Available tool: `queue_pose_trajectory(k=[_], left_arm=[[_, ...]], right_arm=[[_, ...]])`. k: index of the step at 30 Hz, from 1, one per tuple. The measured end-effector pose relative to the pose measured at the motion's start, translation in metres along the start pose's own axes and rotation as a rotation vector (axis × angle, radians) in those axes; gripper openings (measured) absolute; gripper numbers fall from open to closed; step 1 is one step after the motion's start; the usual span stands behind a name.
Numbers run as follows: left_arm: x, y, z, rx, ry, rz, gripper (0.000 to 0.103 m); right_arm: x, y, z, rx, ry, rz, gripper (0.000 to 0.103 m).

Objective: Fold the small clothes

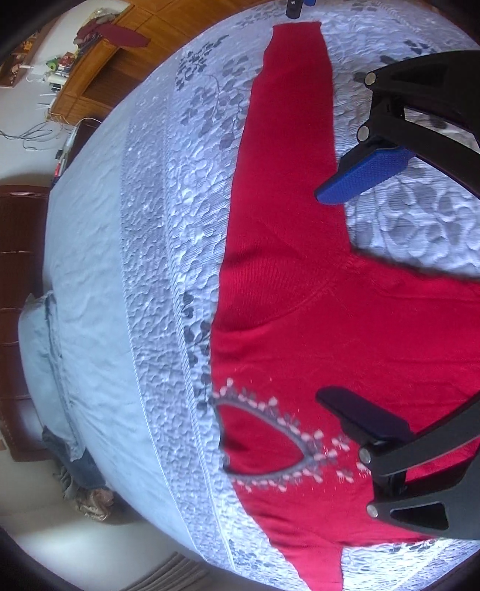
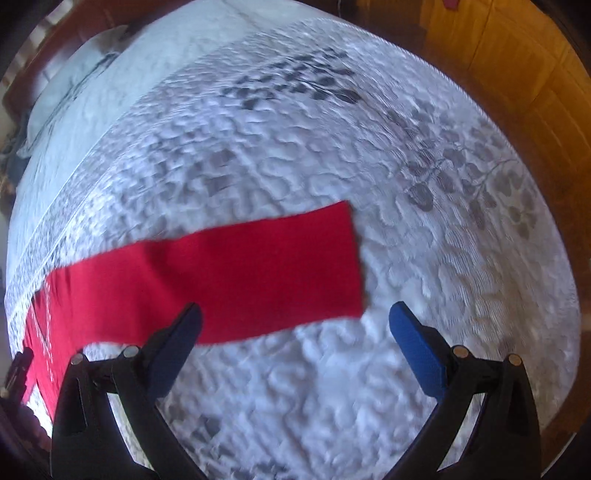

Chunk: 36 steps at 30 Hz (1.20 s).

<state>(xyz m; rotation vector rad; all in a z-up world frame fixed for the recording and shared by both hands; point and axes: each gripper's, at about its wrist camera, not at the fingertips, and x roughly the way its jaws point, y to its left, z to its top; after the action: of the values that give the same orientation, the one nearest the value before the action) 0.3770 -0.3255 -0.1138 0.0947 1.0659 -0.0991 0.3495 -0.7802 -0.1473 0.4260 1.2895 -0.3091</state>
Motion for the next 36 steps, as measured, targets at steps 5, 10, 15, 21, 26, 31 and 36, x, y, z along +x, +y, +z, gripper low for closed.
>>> queue_pose_trajectory(k=[5,10,15,21,26,31,36], left_arm=[[0.017,-0.005,0.003,0.020,-0.001,0.016,0.099],[0.021,0.010,0.002,0.020,-0.001,0.037,0.099],[0.022,0.041,-0.005,-0.008,0.011,0.062,0.099],[0.022,0.090,-0.015,-0.070,0.037,0.094,0.099],[0.022,0.134,-0.022,-0.125,0.060,0.096,0.099],[0.019,0.172,-0.030,-0.150,0.073,0.100,0.099],[0.012,0.200,-0.036,-0.166,0.067,0.087,0.099]], right_arm=[[0.032,-0.015,0.005,0.049,0.057,0.054,0.074],[0.033,-0.017,0.003,0.053,0.027,0.056,0.048],[0.008,-0.013,0.003,0.055,-0.021,0.129,0.006],[-0.031,0.057,-0.008,-0.104,-0.073,0.200,0.005],[-0.045,0.161,-0.026,-0.268,-0.066,0.240,0.005],[-0.039,0.270,-0.060,-0.409,-0.027,0.290,0.005],[-0.024,0.369,-0.091,-0.512,0.018,0.352,0.005]])
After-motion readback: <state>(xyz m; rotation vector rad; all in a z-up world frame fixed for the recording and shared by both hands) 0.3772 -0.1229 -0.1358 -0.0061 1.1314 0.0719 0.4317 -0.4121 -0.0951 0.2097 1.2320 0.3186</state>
